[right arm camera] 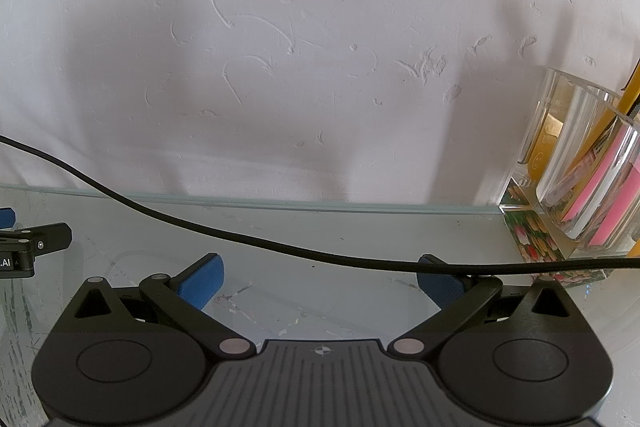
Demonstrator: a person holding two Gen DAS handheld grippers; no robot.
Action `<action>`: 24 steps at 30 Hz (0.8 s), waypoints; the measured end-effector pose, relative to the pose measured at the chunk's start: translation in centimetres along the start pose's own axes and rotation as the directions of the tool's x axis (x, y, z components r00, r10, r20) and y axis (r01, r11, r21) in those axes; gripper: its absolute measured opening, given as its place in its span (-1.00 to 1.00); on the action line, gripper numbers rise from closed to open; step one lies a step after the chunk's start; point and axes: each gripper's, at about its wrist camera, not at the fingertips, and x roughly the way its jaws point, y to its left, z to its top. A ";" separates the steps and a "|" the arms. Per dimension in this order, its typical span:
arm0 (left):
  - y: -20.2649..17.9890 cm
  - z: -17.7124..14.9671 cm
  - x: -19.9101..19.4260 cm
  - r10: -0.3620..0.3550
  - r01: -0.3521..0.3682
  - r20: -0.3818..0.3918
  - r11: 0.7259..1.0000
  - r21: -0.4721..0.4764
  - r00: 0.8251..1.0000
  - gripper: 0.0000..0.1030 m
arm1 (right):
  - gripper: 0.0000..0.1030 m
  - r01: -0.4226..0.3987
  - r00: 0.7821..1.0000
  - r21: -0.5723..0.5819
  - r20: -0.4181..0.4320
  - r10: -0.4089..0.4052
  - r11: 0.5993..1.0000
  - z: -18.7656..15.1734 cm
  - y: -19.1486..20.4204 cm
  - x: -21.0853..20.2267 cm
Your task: Organize scattered shoes
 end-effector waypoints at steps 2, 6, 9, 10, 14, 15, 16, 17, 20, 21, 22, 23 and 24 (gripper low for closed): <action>0.0 0.0 -0.1 0.000 0.000 0.000 1.000 0.000 1.000 1.00 | 0.99 0.000 1.000 0.000 0.000 0.000 1.000 0.0 0.1 0.1; 0.0 0.0 -0.1 0.000 0.000 0.000 1.000 0.000 1.000 1.00 | 0.99 0.000 1.000 0.000 0.000 0.000 1.000 0.0 0.0 0.0; 0.0 -0.1 -0.1 0.000 0.000 0.000 1.000 0.000 1.000 1.00 | 0.99 0.000 1.000 0.000 0.000 0.000 1.000 0.0 0.1 0.1; 0.0 -0.1 -0.2 0.000 0.000 0.000 1.000 0.000 1.000 1.00 | 0.99 0.000 1.000 0.000 0.000 0.000 1.000 0.0 0.1 0.1; 0.0 -0.1 -0.1 0.000 0.000 0.000 1.000 0.000 1.000 1.00 | 0.99 0.000 1.000 0.000 0.000 0.000 1.000 0.0 0.0 0.0; 0.0 -0.1 -0.2 0.000 0.000 0.000 1.000 0.000 1.000 1.00 | 0.99 0.000 1.000 0.000 0.000 0.000 1.000 0.0 0.0 0.0; 0.0 -0.1 -0.3 0.000 0.000 0.000 1.000 0.000 1.000 1.00 | 0.99 0.000 1.000 0.000 0.000 0.000 1.000 0.0 0.0 0.0; 0.0 -0.1 -0.2 0.000 0.000 0.000 1.000 0.000 1.000 1.00 | 0.99 0.000 1.000 0.000 0.000 0.000 1.000 0.0 0.0 0.0; 0.1 -0.1 -0.1 0.000 0.000 0.000 1.000 0.000 1.000 1.00 | 0.99 0.000 1.000 0.000 0.000 0.000 1.000 0.0 0.0 0.1; 0.1 -0.1 -0.1 0.000 0.000 0.000 1.000 0.000 1.000 1.00 | 0.99 0.000 1.000 0.000 0.000 0.000 1.000 0.0 0.1 0.1; 0.1 -0.1 -0.1 0.000 0.000 0.000 1.000 0.000 1.000 1.00 | 0.99 0.000 1.000 0.000 0.000 0.000 1.000 0.0 0.1 0.1; 0.1 0.0 0.0 0.000 0.000 0.000 1.000 0.000 1.000 1.00 | 0.99 0.000 1.000 0.000 0.000 0.000 1.000 0.0 0.0 0.1; 0.1 0.0 0.0 0.000 0.000 0.000 1.000 0.000 1.000 1.00 | 0.99 0.000 1.000 0.000 0.000 0.000 1.000 0.0 -0.1 0.0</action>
